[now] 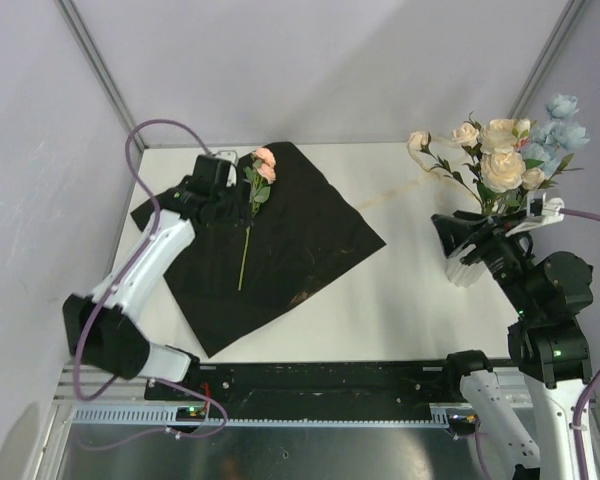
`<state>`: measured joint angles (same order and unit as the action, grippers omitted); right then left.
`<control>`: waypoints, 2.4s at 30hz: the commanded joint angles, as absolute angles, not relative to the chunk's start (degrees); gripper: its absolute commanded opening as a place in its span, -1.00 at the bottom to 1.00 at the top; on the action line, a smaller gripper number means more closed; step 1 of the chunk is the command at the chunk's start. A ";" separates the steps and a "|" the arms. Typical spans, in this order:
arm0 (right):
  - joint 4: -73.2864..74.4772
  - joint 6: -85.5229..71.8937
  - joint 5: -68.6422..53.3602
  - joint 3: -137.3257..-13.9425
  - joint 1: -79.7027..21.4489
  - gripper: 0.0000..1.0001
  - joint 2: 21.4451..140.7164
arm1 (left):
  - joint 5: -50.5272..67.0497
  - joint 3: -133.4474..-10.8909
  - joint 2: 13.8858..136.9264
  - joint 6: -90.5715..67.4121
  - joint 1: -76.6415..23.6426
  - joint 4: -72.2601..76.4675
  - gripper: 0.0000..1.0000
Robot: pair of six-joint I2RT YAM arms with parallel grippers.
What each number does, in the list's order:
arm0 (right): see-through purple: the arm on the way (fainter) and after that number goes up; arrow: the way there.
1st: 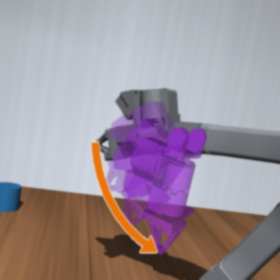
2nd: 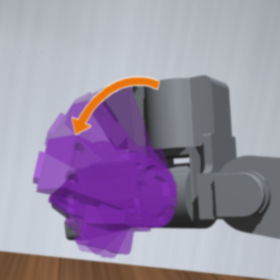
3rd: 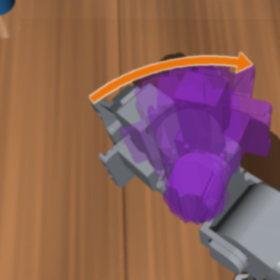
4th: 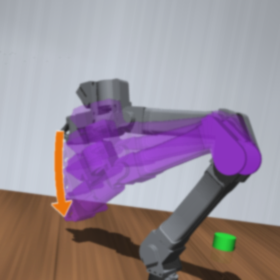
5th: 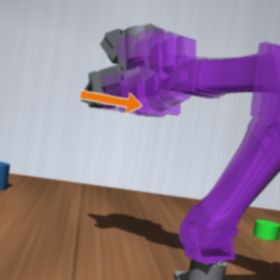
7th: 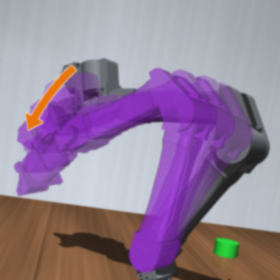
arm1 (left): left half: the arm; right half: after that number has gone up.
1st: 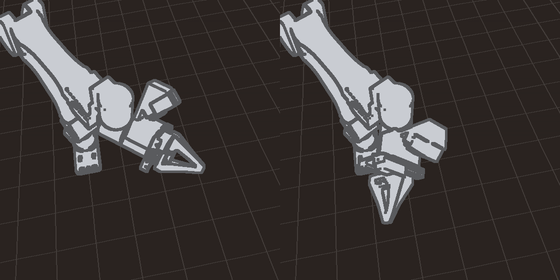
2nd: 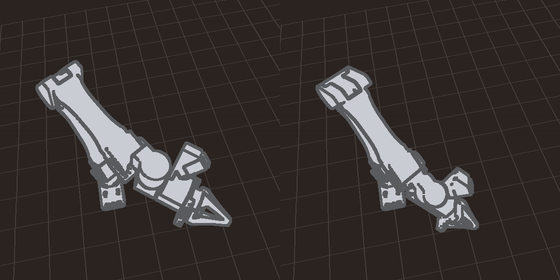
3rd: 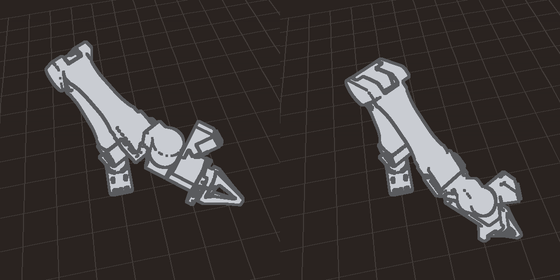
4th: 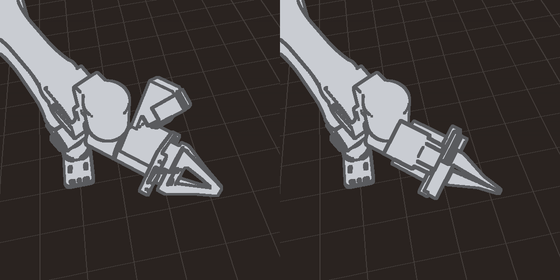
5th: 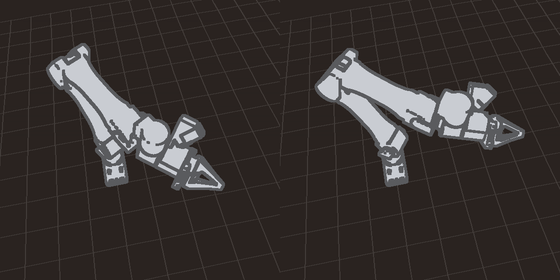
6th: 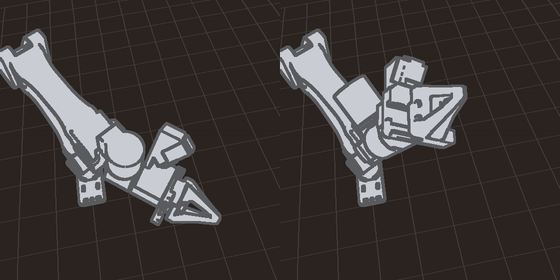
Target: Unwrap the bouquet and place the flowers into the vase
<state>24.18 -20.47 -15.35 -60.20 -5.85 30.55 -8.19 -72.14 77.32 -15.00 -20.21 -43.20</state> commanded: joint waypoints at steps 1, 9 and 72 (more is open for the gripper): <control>19.08 -23.08 -17.99 -58.04 -12.28 0.23 29.05 | -3.95 -80.60 88.31 -15.63 -17.37 -44.38 0.53; 17.36 -21.89 -17.33 -55.82 -21.66 0.23 28.49 | -5.38 -94.45 106.71 -14.83 -16.42 -44.54 0.35; 10.80 -24.65 -14.27 -54.35 -33.08 0.22 41.11 | 9.03 -101.44 106.05 -17.77 -12.30 -44.41 -1.00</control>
